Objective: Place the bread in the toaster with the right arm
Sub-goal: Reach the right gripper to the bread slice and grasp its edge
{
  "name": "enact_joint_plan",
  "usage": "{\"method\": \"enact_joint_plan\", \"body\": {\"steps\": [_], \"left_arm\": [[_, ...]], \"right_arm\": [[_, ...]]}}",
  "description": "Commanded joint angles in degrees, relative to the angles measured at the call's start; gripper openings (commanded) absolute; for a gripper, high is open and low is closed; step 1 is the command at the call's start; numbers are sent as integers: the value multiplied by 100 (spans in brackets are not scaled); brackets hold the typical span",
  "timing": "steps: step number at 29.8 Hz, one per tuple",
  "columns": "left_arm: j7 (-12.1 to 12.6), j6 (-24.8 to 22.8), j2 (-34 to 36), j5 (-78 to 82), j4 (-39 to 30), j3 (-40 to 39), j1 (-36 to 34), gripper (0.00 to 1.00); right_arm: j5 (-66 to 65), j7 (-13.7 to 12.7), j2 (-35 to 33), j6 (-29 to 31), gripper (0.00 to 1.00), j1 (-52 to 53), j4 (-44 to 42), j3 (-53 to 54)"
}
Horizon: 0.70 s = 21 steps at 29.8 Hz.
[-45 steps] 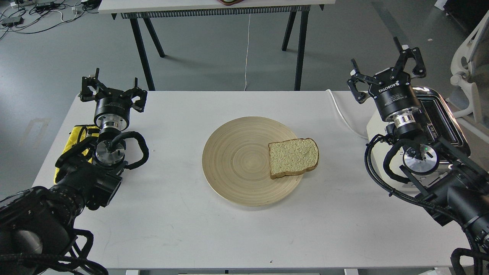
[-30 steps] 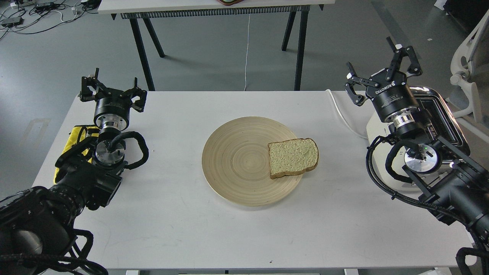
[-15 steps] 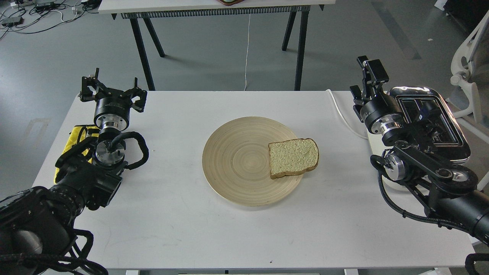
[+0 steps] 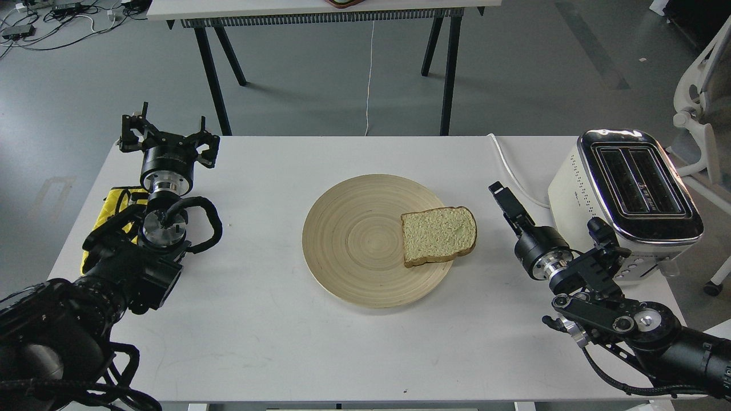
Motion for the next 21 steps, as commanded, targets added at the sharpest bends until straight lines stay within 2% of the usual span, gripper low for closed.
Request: {"method": "enact_joint_plan", "body": {"steps": [1, 6, 7, 10, 11, 16, 21], "left_arm": [[0, 0, -3, 3, 0, 7, 6, 100], [0, 0, -3, 3, 0, 7, 6, 100], [-9, 0, -3, 3, 0, -2, -3, 100], [-9, 0, -3, 3, 0, -2, -3, 100], [0, 0, -3, 3, 0, 7, -3, 100], [0, 0, -3, 3, 0, -2, -3, 100], [0, 0, -3, -5, 0, 7, -3, 100]], "right_arm": [[1, 2, 210, 2, 99, -36, -1, -64], [1, 2, 254, 2, 95, -71, 34, -64], [1, 2, 281, 2, 90, -80, 43, -64], [1, 2, 325, 2, 60, -89, 34, -222], [1, 2, 342, 2, 55, -89, 17, -248], [1, 2, 351, 2, 47, -89, 8, -301], [1, 11, 351, 2, 28, -89, 17, -293]]}}
